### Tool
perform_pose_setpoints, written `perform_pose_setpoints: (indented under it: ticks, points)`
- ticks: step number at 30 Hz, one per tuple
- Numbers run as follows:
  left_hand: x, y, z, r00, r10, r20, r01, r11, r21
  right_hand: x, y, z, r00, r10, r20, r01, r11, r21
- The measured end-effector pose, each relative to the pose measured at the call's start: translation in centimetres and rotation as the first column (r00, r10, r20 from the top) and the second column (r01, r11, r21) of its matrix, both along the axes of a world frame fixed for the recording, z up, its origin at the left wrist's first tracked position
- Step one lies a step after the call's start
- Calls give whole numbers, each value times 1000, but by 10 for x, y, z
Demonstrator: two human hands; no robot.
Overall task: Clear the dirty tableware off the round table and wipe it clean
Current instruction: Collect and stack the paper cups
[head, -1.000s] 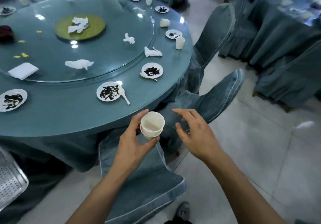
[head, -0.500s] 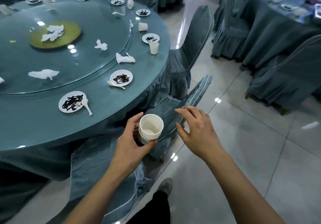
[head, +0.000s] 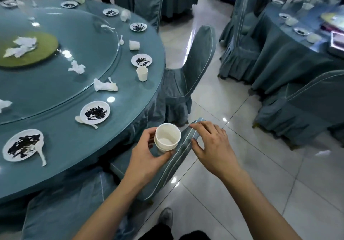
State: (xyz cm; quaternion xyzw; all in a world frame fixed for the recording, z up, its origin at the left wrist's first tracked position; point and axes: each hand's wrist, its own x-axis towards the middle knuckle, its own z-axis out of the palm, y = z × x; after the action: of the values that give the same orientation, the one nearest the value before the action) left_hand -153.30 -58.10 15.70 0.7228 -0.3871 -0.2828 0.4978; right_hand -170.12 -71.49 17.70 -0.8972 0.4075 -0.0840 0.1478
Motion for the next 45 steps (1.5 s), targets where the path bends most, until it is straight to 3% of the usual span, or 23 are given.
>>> perform_pose_setpoints:
  ticks: [6,17,24,32,45]
  points:
    - [6,-80,6,999,37,13,-37,999,16,11,-93,-5,1000,14,8,-15,998,59]
    - [-2,-244,2,942,335,16,-335,941,44,48,-301,-22,958,286,38,-287,957,44]
    - [-8,-303,0,836,547,-36,-544,836,70,101,-401,-26,866,495,70,-499,865,54]
    - [39,-348,-22,626,779,-42,-776,627,71,216,-449,-46,707,708,10,-706,704,82]
    - [110,-401,-36,400,915,-56,-906,404,125,389,-473,-80,432,899,-77,-887,438,145]
